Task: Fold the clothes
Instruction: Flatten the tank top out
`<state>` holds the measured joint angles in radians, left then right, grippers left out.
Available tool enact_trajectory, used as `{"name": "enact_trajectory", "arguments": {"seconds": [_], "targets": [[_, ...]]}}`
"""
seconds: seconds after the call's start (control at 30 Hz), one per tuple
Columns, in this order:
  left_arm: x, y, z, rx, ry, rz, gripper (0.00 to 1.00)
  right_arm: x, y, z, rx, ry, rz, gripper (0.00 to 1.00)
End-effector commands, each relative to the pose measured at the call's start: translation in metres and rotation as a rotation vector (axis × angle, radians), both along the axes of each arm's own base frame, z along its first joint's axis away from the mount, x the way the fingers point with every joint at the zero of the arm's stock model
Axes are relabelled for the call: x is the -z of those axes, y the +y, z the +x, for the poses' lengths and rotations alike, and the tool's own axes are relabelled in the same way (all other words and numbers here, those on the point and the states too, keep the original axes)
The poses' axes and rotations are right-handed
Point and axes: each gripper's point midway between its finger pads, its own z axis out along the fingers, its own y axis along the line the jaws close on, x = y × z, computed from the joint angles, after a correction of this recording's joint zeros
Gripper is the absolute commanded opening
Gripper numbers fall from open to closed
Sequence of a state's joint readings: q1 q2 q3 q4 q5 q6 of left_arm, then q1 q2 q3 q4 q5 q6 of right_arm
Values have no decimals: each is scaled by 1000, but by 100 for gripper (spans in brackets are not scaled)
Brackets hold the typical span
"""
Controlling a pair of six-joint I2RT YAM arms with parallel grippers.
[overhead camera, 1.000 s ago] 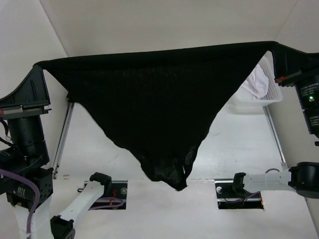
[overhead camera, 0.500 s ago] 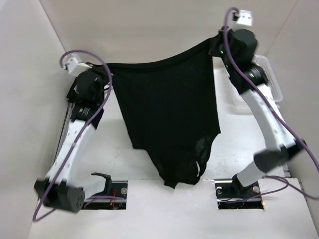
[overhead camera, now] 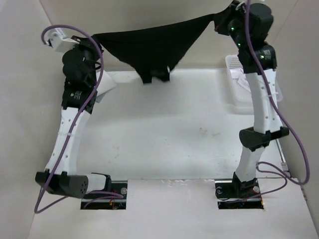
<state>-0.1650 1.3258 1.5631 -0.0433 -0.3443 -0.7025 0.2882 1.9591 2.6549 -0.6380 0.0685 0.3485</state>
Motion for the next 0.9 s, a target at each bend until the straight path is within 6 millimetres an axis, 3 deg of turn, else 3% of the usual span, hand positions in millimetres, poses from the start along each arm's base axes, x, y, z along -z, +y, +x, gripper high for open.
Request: {"name": "enact_trajectory", "arguments": {"seconds": [0.0,0.1,0.2,0.37,0.43,0.57,0.67,0.73,0.87], "targets": [[-62,15,-47,-32,-168,9,1,-67,-8,-54,-40,-154,53,3],[-44,15,-55,-31,-145,11,2,-36,-12,-58,-21,-71,24,2],[1,16,-59,-44,-85,5,2,15,-10,-72,-17,-2,22,2],[122,9,-85,-22,63,-38,2,127,-8,-124,-31,117,32,3],[174,6,-108,-6,129,-53,2,176,-8,-148,-36,168,44,3],[258,8,-155,12,284,-29,2,258,-5,-198,-72,273,71,1],[302,6,-190,60,390,-40,2,311,-5,-239,-105,383,88,0],[327,0,-210,96,463,-83,2,331,3,-266,-149,431,118,0],[343,-5,-236,141,532,-129,2,372,17,-320,-209,588,137,0]]}}
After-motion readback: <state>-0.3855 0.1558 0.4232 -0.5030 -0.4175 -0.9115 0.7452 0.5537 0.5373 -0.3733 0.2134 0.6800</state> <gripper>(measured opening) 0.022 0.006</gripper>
